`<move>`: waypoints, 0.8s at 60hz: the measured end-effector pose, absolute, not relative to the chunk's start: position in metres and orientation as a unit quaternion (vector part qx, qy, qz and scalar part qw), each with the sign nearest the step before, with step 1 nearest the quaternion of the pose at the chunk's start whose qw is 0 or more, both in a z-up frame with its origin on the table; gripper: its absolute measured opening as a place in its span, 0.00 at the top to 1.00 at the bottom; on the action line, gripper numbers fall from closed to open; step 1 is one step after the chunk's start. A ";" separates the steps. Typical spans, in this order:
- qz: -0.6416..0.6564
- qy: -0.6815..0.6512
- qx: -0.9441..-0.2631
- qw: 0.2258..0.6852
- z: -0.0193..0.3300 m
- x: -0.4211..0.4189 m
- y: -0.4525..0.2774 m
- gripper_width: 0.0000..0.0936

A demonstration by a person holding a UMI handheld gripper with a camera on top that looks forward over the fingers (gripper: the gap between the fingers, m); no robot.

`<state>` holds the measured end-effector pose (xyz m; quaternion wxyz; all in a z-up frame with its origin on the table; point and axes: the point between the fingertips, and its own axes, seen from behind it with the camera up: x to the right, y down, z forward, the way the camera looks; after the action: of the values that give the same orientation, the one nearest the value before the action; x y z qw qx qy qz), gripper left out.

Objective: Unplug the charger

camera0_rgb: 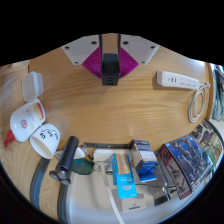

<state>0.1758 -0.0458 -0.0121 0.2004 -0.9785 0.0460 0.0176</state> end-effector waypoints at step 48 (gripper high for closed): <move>0.034 0.037 -0.875 0.481 0.216 0.126 -0.044 0.09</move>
<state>0.1259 -0.0439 0.2162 0.4807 -0.8754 0.0368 0.0344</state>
